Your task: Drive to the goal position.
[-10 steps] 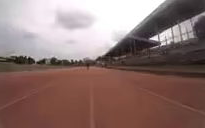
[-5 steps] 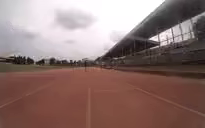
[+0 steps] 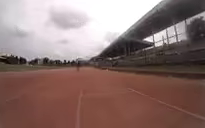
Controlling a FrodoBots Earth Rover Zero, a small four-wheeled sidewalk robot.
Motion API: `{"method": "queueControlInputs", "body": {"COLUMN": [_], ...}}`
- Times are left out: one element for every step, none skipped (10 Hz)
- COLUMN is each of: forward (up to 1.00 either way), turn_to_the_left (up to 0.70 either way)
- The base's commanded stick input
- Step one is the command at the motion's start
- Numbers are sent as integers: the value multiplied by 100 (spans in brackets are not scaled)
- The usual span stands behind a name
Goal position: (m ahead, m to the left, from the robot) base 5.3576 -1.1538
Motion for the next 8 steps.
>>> {"method": "queueControlInputs", "body": {"forward": [70,70,70,70,70,70,70,70], "turn_to_the_left": [-35,-35,0,0,0,0,0,0]}}
